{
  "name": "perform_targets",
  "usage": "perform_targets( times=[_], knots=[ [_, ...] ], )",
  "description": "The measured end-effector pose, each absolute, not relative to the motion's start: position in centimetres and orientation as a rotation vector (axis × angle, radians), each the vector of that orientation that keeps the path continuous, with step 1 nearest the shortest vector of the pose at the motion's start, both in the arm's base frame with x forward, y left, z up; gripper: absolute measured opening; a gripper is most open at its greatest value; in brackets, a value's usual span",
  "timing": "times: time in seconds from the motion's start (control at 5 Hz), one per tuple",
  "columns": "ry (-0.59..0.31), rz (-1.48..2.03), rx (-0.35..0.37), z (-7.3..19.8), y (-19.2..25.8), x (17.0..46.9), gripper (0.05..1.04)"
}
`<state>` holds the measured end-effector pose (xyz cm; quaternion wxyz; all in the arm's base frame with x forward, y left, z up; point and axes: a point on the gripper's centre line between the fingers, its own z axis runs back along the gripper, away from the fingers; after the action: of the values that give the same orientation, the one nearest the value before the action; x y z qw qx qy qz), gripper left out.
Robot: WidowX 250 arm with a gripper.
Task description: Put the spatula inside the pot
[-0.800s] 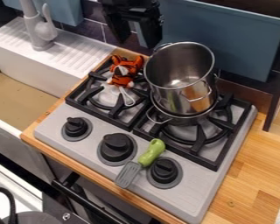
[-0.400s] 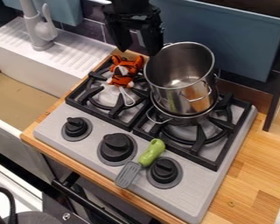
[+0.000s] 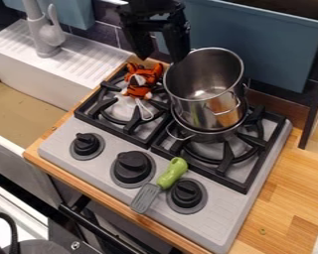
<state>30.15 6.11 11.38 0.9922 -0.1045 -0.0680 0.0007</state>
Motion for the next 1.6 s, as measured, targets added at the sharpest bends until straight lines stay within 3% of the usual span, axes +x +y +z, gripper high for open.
perform_targets(
  times=[0.2,0.4,0.8,1.6],
  knots=[
    [-0.153,-0.027,-0.218,12.1,6.1,29.3,0.999],
    [-0.166,-0.090,-0.221,12.3,5.7,25.8,0.999],
    [-0.140,-0.222,-0.195,10.5,5.3,22.4,0.999],
    [-0.193,-0.336,-0.086,5.5,2.8,20.9,0.999]
  ],
)
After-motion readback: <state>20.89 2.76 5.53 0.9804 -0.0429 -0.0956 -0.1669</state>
